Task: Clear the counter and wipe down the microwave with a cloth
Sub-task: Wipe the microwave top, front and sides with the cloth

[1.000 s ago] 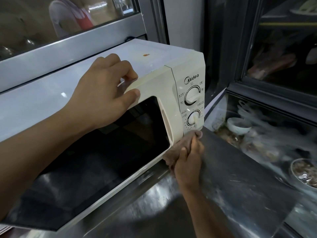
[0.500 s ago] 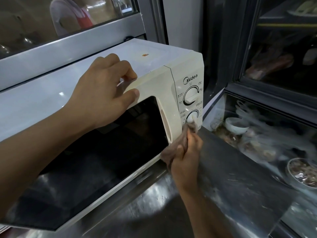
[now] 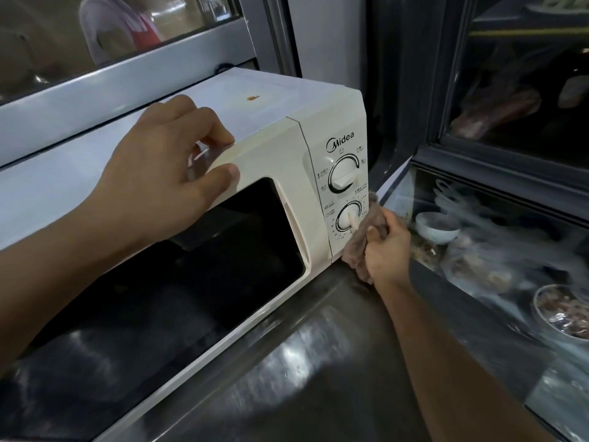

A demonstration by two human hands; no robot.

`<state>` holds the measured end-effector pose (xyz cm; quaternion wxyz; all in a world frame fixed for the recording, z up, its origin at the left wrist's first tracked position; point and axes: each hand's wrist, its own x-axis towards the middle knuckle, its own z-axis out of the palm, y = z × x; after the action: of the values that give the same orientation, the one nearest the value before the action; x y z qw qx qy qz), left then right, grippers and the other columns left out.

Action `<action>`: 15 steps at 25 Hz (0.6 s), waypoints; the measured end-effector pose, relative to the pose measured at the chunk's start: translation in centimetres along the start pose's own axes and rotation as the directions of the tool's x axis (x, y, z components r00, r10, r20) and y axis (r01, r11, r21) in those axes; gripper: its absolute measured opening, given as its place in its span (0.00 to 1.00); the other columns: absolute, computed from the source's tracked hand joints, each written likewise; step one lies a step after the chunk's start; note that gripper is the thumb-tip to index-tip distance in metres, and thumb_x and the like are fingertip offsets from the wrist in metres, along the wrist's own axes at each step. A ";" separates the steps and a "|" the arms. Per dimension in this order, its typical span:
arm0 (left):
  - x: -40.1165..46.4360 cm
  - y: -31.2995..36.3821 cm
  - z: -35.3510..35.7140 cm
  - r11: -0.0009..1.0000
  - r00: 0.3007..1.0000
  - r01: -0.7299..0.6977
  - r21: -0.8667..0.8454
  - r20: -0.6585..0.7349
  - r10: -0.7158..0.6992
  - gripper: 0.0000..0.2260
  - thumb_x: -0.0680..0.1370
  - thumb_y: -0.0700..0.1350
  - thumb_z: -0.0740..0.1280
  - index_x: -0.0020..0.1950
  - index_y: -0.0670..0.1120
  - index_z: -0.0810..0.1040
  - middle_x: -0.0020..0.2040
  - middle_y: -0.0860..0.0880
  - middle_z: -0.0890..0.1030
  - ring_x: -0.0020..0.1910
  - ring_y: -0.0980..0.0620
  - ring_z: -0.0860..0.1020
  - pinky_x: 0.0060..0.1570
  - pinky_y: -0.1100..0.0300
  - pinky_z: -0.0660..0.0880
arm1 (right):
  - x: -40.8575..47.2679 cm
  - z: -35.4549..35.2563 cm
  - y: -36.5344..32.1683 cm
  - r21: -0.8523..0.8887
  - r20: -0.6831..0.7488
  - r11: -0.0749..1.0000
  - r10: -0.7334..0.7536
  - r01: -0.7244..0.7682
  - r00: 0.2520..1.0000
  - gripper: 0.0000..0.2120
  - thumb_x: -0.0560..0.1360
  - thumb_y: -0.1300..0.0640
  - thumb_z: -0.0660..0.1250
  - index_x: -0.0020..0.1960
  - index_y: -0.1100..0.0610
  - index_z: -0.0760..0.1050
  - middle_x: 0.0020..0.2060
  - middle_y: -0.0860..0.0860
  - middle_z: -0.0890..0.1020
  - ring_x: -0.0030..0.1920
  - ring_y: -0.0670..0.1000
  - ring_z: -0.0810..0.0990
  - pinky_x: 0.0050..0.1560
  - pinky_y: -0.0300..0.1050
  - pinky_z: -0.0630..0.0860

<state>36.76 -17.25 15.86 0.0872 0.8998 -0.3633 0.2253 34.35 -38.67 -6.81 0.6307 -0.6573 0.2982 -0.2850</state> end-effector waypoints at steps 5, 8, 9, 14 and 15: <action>-0.1 0.3 -0.2 1.000 1.000 0.006 -0.001 0.013 -0.006 0.18 0.70 0.54 0.62 0.54 0.46 0.77 0.47 0.51 0.72 0.49 0.50 0.71 0.47 0.59 0.63 | 0.1 -1.3 -2.9 0.083 0.028 0.988 -0.136 0.133 0.990 0.18 0.73 0.65 0.66 0.49 0.41 0.72 0.50 0.51 0.82 0.48 0.49 0.81 0.45 0.42 0.78; 0.0 0.2 -0.2 1.000 1.000 0.017 0.002 0.023 -0.017 0.18 0.70 0.55 0.62 0.54 0.47 0.77 0.47 0.51 0.73 0.49 0.50 0.71 0.47 0.58 0.64 | 1.9 -1.9 -6.1 0.079 0.031 0.960 -0.272 0.269 0.962 0.17 0.68 0.60 0.71 0.44 0.39 0.71 0.46 0.48 0.81 0.47 0.46 0.81 0.42 0.35 0.76; 0.0 0.2 -0.2 1.000 1.000 0.018 0.000 0.022 -0.018 0.18 0.70 0.54 0.62 0.54 0.47 0.77 0.47 0.50 0.73 0.49 0.49 0.72 0.47 0.58 0.64 | 2.1 -1.8 -6.4 0.083 0.042 0.956 -0.286 0.281 0.957 0.17 0.67 0.57 0.71 0.44 0.37 0.71 0.47 0.49 0.81 0.46 0.49 0.82 0.38 0.38 0.77; 0.0 0.0 -0.1 1.000 1.000 0.013 -0.004 0.020 -0.013 0.17 0.70 0.54 0.63 0.54 0.47 0.77 0.47 0.51 0.74 0.48 0.50 0.72 0.46 0.59 0.64 | 1.3 -2.1 -1.7 -0.044 0.134 0.992 -0.111 0.118 0.985 0.12 0.73 0.57 0.70 0.48 0.45 0.69 0.54 0.56 0.77 0.51 0.54 0.79 0.51 0.50 0.78; 0.0 0.0 -0.2 1.000 1.000 0.014 -0.004 0.020 -0.014 0.17 0.70 0.54 0.63 0.54 0.47 0.77 0.47 0.51 0.73 0.48 0.51 0.71 0.46 0.59 0.63 | 1.1 -2.4 -1.1 -0.079 0.141 0.991 -0.093 0.105 0.986 0.11 0.72 0.58 0.71 0.48 0.49 0.70 0.53 0.56 0.78 0.52 0.53 0.79 0.53 0.48 0.77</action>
<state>36.66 -17.22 16.00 0.0871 0.9044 -0.3582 0.2150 33.31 -41.08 -5.60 0.6058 -0.7160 0.2330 -0.2570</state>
